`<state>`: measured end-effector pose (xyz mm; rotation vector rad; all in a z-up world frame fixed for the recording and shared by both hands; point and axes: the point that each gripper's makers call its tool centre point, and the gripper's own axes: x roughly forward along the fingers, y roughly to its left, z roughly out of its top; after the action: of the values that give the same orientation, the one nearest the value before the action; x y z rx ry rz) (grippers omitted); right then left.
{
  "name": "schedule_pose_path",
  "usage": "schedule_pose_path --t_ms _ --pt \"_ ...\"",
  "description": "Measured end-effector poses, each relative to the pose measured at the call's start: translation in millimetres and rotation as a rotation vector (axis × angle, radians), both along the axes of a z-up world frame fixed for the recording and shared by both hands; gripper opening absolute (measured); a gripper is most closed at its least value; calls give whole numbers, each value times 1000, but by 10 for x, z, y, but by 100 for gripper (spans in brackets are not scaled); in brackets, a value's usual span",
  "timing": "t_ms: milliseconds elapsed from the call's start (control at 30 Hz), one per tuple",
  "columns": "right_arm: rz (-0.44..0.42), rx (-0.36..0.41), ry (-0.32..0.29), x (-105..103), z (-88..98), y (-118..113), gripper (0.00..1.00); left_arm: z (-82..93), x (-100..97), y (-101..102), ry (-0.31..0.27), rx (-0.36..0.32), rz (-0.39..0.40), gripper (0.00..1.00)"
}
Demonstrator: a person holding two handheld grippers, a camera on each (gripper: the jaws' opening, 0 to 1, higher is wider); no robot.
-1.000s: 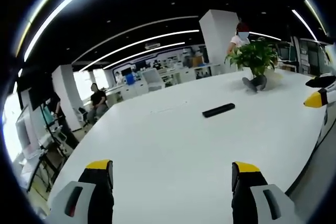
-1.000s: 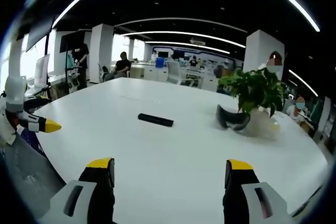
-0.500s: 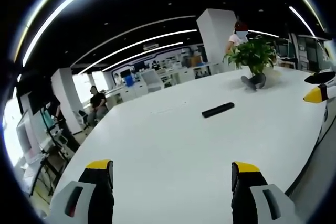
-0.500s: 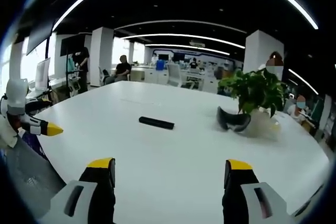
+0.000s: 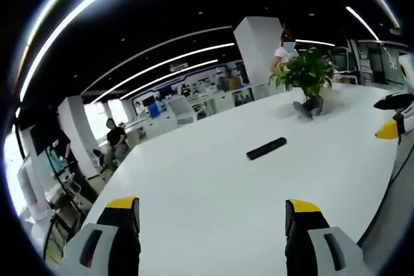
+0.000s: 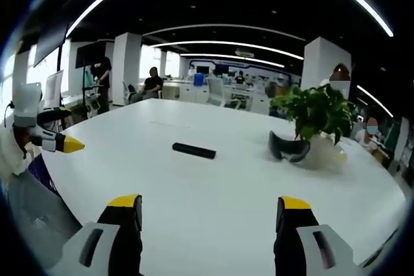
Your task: Press the specified remote control buttons in sequence, fully releasing each button before pressing the next.
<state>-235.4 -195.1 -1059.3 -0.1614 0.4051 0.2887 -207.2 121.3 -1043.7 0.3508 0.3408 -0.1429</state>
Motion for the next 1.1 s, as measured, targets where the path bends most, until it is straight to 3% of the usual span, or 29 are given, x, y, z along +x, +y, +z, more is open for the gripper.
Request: schedule_pose_path --t_ms 300,633,1100 --pt "-6 5 -2 2 5 -14 84 132 240 -112 -12 13 -61 97" --pt "-3 5 0 -1 3 -2 84 114 484 -254 11 -21 -80 96" --pt "1 4 7 4 -8 8 84 186 923 -493 0 -34 -146 97"
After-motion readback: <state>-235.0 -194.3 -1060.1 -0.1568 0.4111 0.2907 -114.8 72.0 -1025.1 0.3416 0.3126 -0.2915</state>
